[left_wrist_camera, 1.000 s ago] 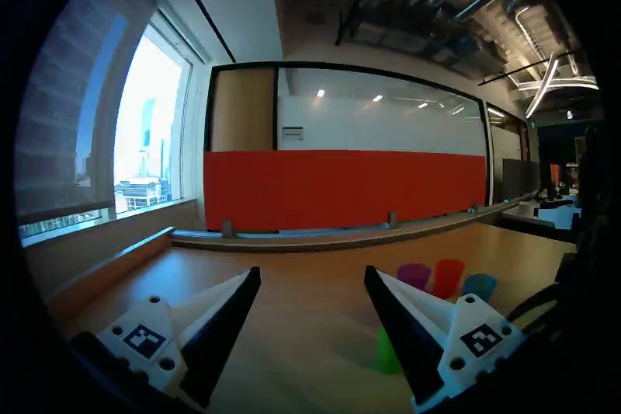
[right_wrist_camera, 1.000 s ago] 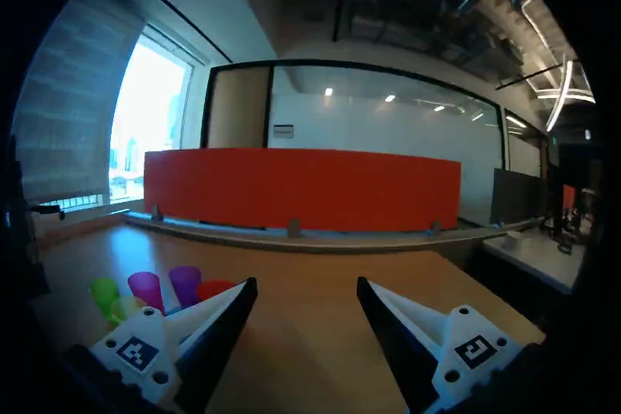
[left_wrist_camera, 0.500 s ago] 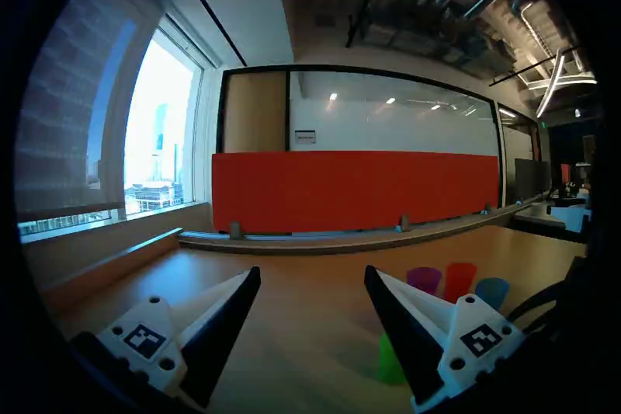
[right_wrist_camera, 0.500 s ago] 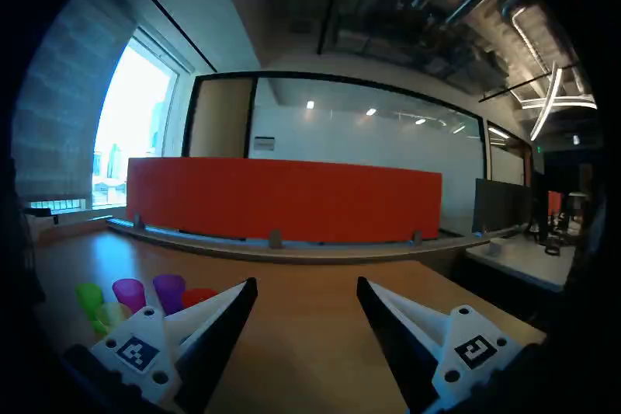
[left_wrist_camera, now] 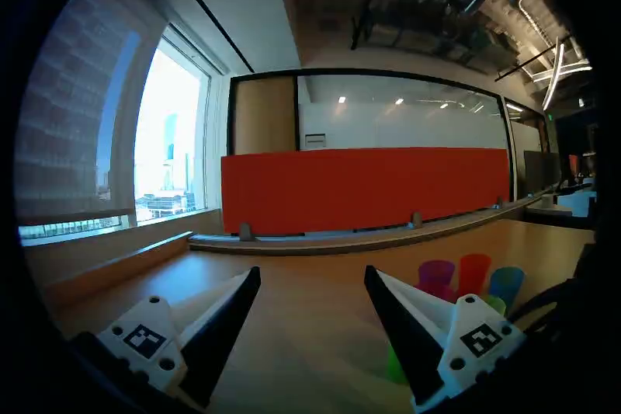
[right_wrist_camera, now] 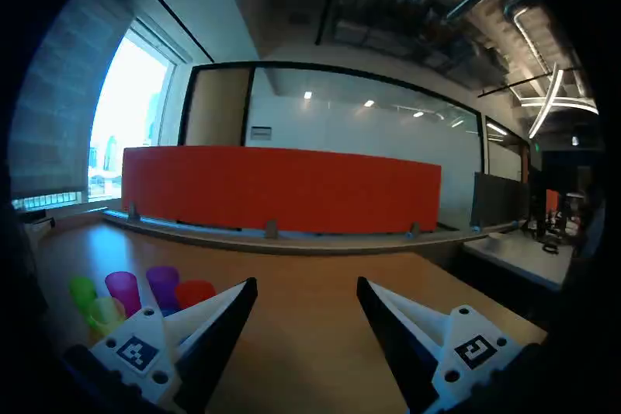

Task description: Pour water

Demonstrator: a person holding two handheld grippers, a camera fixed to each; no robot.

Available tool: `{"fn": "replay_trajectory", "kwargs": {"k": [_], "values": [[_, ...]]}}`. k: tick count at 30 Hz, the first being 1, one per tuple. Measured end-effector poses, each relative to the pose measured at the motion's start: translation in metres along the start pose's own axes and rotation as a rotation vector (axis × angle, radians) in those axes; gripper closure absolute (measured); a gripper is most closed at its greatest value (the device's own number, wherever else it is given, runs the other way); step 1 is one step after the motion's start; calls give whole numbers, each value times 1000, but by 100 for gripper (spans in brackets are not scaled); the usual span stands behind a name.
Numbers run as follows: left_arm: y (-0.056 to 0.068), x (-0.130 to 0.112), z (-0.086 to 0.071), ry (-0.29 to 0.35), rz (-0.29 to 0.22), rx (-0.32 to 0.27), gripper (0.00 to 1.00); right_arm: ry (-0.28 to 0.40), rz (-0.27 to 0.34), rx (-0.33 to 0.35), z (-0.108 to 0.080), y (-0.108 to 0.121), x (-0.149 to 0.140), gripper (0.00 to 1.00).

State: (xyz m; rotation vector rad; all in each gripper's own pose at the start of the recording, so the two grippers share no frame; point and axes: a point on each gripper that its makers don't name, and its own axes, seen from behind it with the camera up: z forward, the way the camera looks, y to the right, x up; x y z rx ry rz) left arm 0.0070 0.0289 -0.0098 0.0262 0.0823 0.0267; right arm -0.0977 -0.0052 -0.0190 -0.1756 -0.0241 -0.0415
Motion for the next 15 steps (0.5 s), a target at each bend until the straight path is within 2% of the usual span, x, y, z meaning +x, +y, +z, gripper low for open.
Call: {"fn": "replay_trajectory", "kwargs": {"k": [11, 15], "values": [[-15, -27, 3, -25, -37, 15, 0, -4, 6, -25, -2, 5, -1, 0], [-19, -31, 3, -28, -26, 20, 0, -10, 2, -25, -3, 2, -4, 0]]}}
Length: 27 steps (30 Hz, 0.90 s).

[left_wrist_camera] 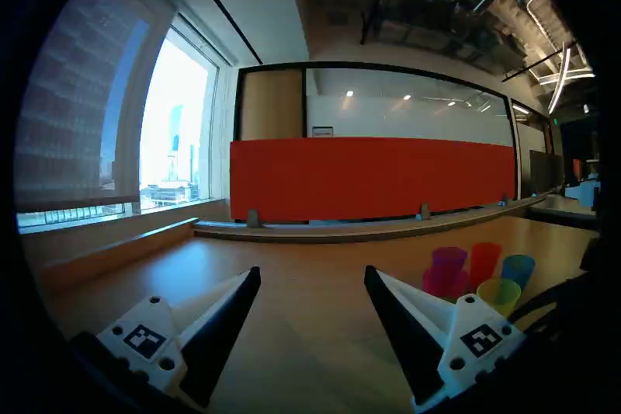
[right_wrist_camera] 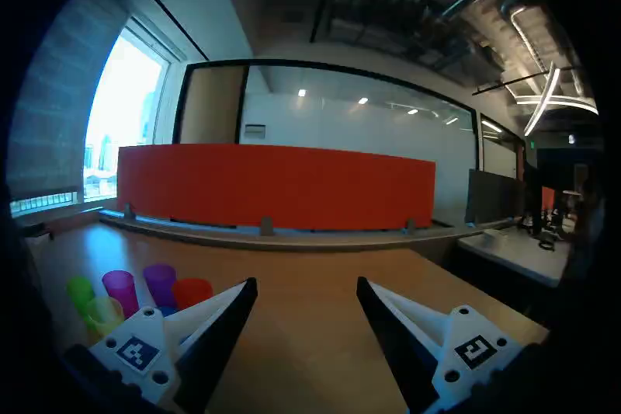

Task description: Pour water

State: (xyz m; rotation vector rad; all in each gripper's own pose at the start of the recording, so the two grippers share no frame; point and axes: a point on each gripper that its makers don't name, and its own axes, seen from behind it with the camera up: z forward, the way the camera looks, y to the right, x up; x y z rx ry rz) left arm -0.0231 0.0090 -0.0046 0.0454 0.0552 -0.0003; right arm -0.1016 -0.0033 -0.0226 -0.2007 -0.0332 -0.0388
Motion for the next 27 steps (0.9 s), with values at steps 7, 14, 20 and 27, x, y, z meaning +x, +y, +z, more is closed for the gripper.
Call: {"fn": "replay_trajectory", "kwargs": {"k": [7, 14, 20, 27], "values": [[0, -6, 1, -4, 5, -4, 0, 0, 1, 4, -1, -3, 1, 0], [-3, -15, 3, -22, -4, 0, 0, 2, -4, -6, -2, -1, 3, 0], [-3, -15, 3, -21, -14, -8, 0, 3, 6, -13, -2, 1, 4, 0], [-2, -14, 3, -21, -12, -16, 0, 6, 14, -10, -4, 1, 8, 0]]}}
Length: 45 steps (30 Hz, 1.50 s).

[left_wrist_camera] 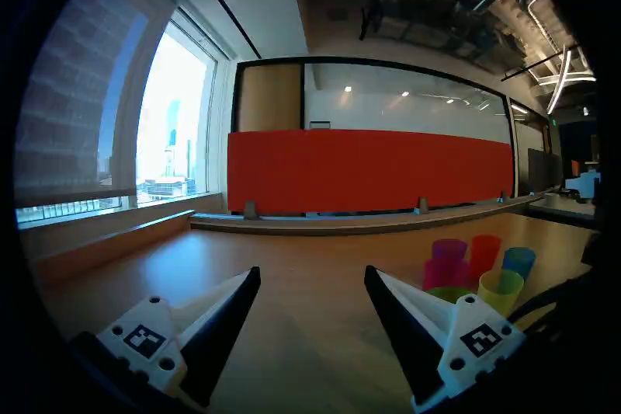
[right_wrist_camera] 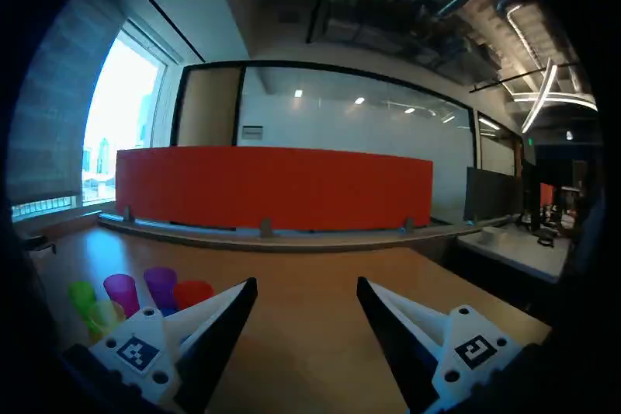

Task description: Pour water

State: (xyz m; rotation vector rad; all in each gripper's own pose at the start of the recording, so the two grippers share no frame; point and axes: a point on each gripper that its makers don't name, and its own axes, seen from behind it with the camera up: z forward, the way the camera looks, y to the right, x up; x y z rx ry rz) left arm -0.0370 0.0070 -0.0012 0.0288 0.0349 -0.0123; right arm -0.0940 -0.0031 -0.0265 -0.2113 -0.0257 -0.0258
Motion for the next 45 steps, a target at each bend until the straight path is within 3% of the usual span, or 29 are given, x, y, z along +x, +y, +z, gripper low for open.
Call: {"fn": "replay_trajectory", "kwargs": {"k": [30, 45], "values": [[3, -1, -2, -2, 2, -12, 0, 64, -20, 9, -6, 0, 22, 0], [3, -2, -2, -2, 2, -12, 0, 93, -14, 84, 5, -6, -13, 0]]}}
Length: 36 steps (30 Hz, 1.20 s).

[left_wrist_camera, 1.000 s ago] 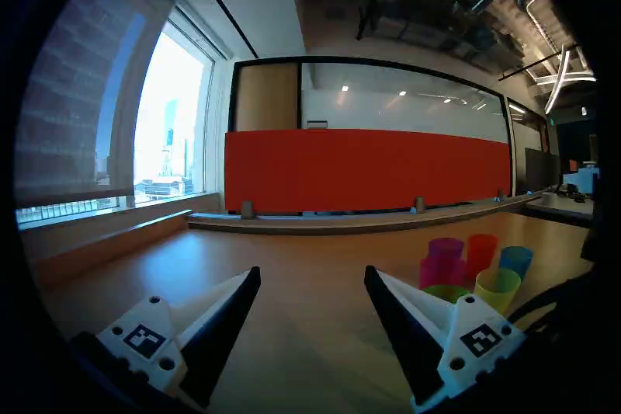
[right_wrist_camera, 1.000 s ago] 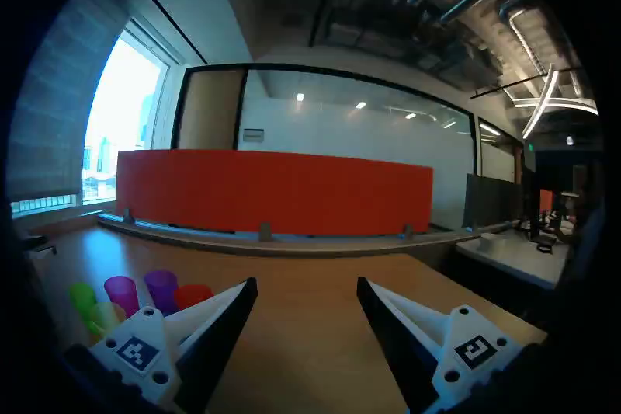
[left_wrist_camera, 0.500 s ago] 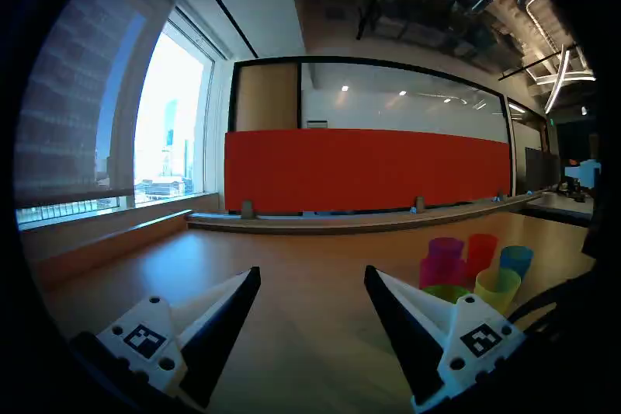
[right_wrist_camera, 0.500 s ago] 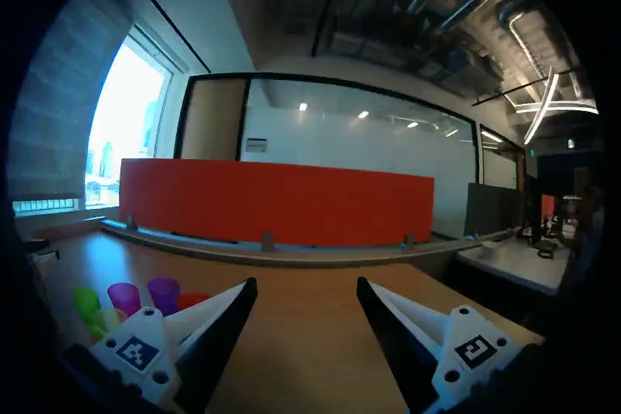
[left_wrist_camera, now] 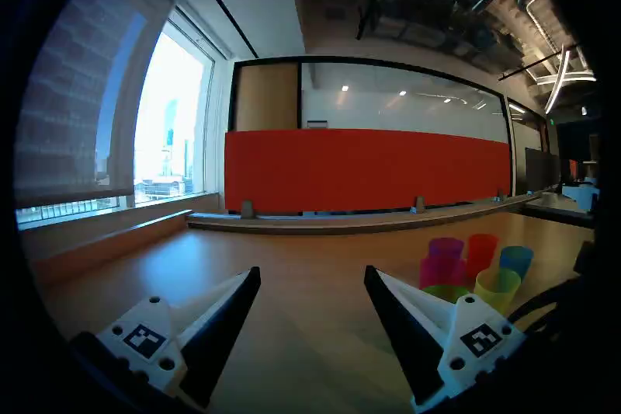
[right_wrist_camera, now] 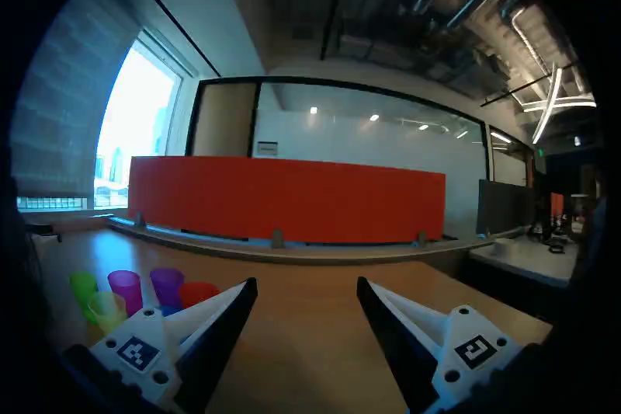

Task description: Pour water

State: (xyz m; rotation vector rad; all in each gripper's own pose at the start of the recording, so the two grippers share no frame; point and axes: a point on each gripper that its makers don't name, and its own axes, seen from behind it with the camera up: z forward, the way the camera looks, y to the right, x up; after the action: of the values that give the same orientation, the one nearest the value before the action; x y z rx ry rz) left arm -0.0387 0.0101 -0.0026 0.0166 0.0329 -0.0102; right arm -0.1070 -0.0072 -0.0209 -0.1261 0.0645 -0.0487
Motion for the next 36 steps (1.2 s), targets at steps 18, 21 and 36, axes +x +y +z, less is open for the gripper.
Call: {"fn": "replay_trajectory", "kwargs": {"k": [18, 21, 36], "values": [[0, 0, 0, 0, 1, 0, 0, 5, 62, 39, 7, 12, -33, 0], [0, 0, 0, 0, 1, 0, 0, 4, 68, 38, 7, 14, -35, 0], [-1, 0, 0, 0, 1, 0, 0, -27, 61, 21, 11, 18, -47, 0]]}}
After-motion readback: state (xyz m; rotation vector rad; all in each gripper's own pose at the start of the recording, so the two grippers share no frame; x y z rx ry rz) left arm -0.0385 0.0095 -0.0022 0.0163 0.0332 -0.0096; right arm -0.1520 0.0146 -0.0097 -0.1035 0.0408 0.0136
